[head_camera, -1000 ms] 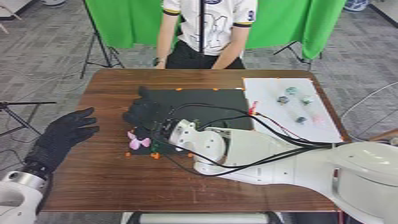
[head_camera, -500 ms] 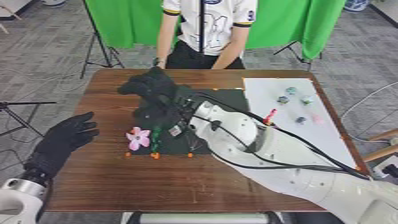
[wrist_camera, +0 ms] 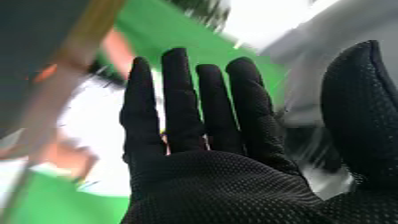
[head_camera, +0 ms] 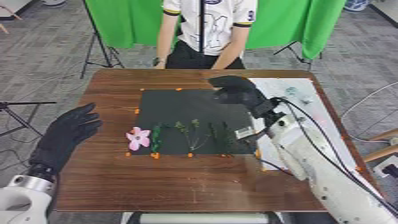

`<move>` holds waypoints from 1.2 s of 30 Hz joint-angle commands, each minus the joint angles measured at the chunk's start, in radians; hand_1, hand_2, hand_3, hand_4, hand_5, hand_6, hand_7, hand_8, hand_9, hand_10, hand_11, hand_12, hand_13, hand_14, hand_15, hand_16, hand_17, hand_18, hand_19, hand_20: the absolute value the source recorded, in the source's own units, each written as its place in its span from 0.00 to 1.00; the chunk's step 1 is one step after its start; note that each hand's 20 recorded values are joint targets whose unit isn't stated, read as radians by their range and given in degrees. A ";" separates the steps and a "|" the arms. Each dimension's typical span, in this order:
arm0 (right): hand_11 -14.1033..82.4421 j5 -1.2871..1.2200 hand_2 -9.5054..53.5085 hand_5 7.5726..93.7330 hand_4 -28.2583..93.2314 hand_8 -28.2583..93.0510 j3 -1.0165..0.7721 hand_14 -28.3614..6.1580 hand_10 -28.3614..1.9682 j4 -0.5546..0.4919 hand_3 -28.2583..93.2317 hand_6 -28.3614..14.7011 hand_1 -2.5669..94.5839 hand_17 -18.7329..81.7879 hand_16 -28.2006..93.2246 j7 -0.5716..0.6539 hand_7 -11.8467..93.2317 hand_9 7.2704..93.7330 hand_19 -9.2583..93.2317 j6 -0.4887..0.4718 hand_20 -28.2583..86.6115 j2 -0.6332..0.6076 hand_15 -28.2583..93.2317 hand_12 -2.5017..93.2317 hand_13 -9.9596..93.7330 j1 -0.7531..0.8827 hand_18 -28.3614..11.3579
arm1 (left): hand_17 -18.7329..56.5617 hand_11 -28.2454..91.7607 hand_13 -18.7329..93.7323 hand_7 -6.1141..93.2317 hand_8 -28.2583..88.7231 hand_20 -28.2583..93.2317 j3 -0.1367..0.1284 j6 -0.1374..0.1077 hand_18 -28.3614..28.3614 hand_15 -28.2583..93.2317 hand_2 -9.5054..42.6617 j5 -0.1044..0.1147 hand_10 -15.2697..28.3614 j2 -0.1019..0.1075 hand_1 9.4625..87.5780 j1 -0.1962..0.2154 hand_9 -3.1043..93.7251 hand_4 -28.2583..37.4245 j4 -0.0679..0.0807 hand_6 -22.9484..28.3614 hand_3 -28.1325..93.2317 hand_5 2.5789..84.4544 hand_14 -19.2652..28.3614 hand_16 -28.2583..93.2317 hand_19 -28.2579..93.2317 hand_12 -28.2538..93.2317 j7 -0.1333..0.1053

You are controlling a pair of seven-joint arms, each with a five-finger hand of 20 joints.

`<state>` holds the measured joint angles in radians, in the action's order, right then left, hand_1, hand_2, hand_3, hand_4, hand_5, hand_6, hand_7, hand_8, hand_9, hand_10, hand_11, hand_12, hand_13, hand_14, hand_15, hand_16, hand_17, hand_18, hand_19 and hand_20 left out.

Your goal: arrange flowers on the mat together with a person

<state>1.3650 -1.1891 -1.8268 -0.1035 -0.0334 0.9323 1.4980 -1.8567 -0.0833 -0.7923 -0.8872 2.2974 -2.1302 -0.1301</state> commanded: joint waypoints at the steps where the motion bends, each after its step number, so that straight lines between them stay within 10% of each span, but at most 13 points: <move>1: 0.23 -0.442 0.13 0.38 0.01 0.14 -0.428 0.50 0.57 -0.079 0.93 0.60 0.24 0.31 0.43 0.007 0.26 0.35 0.49 -0.023 0.44 -0.108 0.41 0.24 0.41 0.355 0.27 | 0.16 0.44 0.33 0.29 0.15 0.30 0.006 -0.009 0.85 0.47 0.13 0.006 0.61 -0.014 0.19 0.014 0.31 0.05 -0.005 0.51 0.81 0.37 0.65 0.24 0.63 0.38 -0.014; 21: 0.24 -0.407 0.12 0.41 0.01 0.15 -0.614 0.47 0.58 -0.226 0.93 0.57 0.23 0.31 0.43 0.001 0.24 0.40 0.54 0.039 0.47 0.128 0.44 0.24 0.45 0.703 0.21 | 0.16 0.44 0.36 0.29 0.15 0.31 0.059 0.005 0.85 0.49 0.13 -0.013 0.60 -0.142 0.21 -0.015 0.31 0.05 0.012 0.51 0.80 0.38 0.68 0.24 0.63 0.39 0.000; 28: 0.24 -0.423 0.12 0.40 0.02 0.15 -0.597 0.47 0.57 -0.244 0.94 0.58 0.23 0.31 0.43 -0.030 0.24 0.40 0.55 0.110 0.47 0.131 0.44 0.24 0.45 0.738 0.19 | 0.16 0.44 0.37 0.29 0.15 0.31 0.117 0.037 0.85 0.50 0.13 -0.033 0.60 -0.113 0.21 -0.127 0.32 0.05 0.053 0.51 0.80 0.38 0.68 0.24 0.64 0.38 0.002; 31: 0.25 -0.539 0.12 0.41 0.02 0.15 -0.611 0.48 0.57 -0.245 0.94 0.58 0.23 0.31 0.43 0.028 0.25 0.40 0.57 0.067 0.48 0.118 0.47 0.25 0.46 0.763 0.19 | 0.17 0.44 0.37 0.29 0.15 0.33 0.131 0.042 0.86 0.51 0.14 -0.078 0.60 -0.119 0.21 -0.146 0.32 0.05 0.057 0.51 0.80 0.38 0.68 0.24 0.67 0.38 0.005; 36: 0.26 -0.498 0.12 0.41 0.02 0.15 -0.595 0.47 0.56 -0.244 0.94 0.58 0.23 0.30 0.42 0.006 0.26 0.40 0.57 0.109 0.48 0.124 0.48 0.25 0.45 0.759 0.19 | 0.19 0.44 0.38 0.29 0.15 0.36 0.128 0.021 0.86 0.52 0.13 -0.011 0.60 -0.124 0.21 -0.096 0.31 0.06 0.052 0.51 0.80 0.38 0.68 0.24 0.70 0.38 -0.004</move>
<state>0.8156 -1.7967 -2.0704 -0.0939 0.0456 1.0597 2.2332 -1.7210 -0.0580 -0.8519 -1.0076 2.1498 -2.0664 -0.1342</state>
